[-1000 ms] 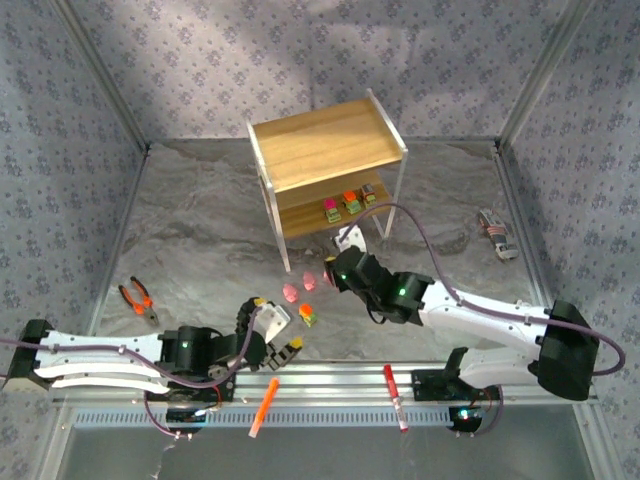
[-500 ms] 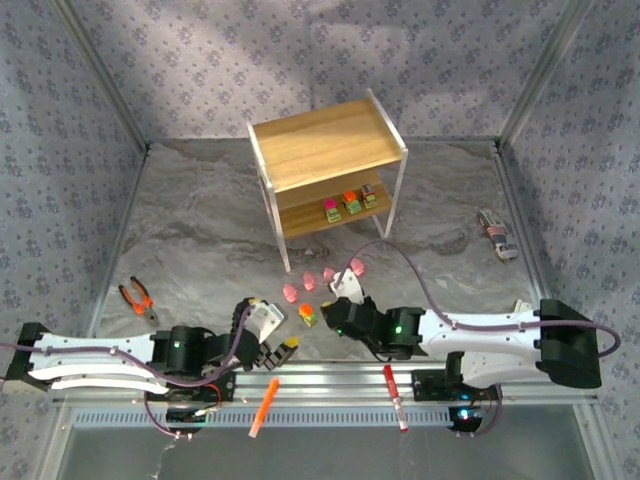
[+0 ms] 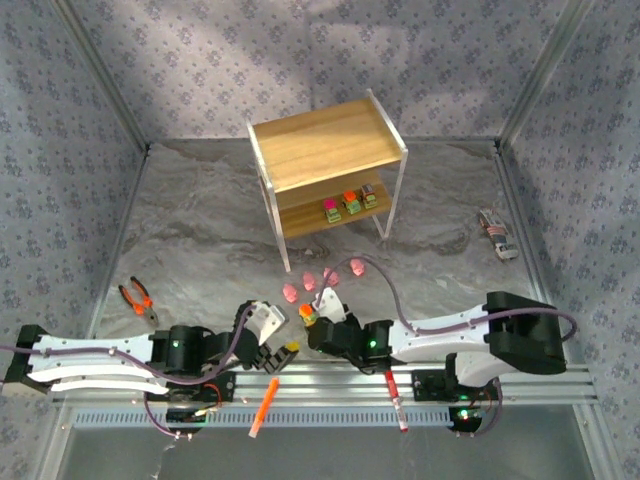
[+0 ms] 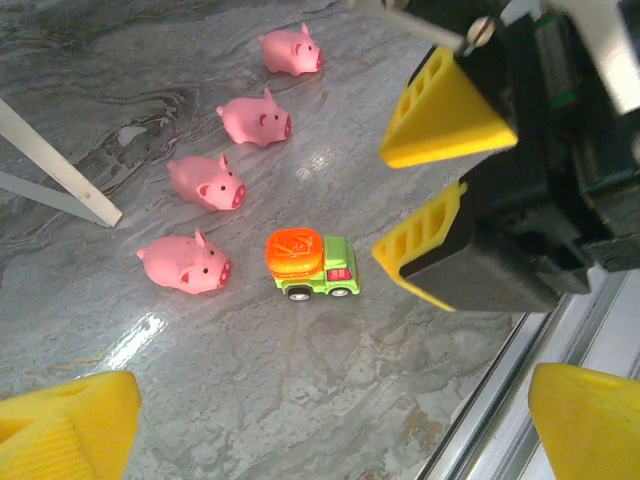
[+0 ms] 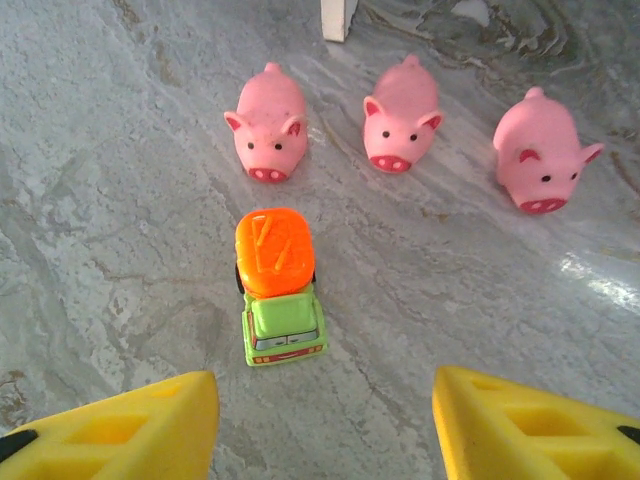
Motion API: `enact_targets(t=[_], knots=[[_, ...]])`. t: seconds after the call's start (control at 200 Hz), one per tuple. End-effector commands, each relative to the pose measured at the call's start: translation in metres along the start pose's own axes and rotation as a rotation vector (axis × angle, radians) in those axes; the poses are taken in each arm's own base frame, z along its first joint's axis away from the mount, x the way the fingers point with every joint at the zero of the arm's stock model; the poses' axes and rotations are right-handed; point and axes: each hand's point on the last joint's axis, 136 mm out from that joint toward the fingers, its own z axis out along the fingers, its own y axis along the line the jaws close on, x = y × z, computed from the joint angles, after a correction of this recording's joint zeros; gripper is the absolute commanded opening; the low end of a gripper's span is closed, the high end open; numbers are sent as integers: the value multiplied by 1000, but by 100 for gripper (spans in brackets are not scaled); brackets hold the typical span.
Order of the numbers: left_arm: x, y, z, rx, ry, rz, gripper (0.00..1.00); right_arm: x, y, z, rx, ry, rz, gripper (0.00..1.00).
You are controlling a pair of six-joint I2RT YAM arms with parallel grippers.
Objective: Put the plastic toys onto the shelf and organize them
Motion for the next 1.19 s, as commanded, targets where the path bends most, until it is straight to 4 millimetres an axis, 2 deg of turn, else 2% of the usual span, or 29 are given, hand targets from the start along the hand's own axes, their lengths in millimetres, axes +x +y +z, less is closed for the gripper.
enact_targets(t=[0.0,0.295,0.81,1.059,1.189], knots=[[-1,-1,-3,35,1,-25,100,-5,13,4,-27,-12,37,63],[1,-1,-3,76,11,-69,100,1,16,16,-31,6,43,67],[0,9,-3,23,-4,-87,100,1,12,40,-30,25,56,68],[1,10,-2,17,-4,-87,100,-3,21,47,-47,36,42,67],[0,10,-2,20,-7,-88,100,1,21,50,-45,47,37,61]])
